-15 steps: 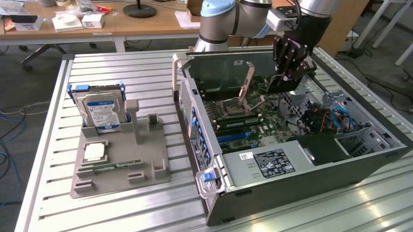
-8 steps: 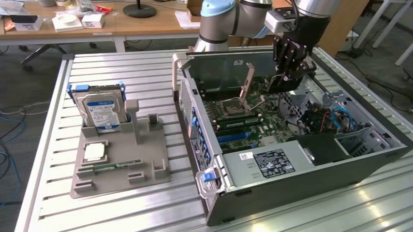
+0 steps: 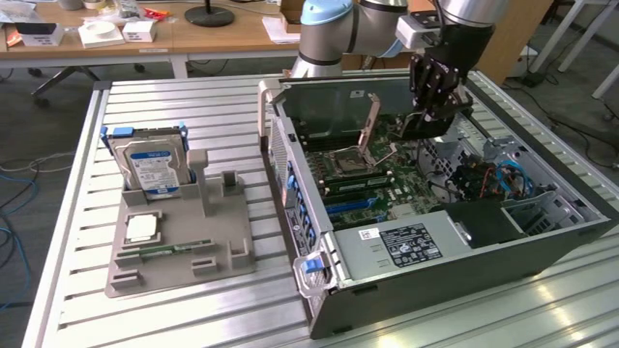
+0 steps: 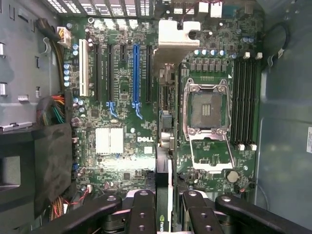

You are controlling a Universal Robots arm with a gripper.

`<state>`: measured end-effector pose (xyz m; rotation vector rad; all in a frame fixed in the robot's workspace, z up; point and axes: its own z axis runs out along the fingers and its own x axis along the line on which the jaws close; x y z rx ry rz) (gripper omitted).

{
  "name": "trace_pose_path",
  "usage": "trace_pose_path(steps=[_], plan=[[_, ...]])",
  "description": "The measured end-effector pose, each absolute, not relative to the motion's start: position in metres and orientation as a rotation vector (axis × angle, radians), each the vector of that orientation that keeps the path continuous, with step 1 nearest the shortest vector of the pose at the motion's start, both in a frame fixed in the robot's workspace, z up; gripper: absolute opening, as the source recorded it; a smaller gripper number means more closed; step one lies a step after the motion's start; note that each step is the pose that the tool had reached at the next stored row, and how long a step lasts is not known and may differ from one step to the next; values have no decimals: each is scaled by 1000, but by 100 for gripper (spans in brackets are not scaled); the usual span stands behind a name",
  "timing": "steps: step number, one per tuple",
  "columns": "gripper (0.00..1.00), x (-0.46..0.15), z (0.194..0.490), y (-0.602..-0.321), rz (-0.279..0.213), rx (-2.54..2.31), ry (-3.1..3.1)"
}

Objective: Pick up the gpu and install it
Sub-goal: 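Insert the gpu into the slot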

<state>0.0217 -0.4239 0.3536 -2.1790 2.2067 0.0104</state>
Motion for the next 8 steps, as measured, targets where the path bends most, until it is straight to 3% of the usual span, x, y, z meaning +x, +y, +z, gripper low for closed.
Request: trace_pose_path(steps=[8], plan=[[26,21,354,-429,11,-2167,2220]])
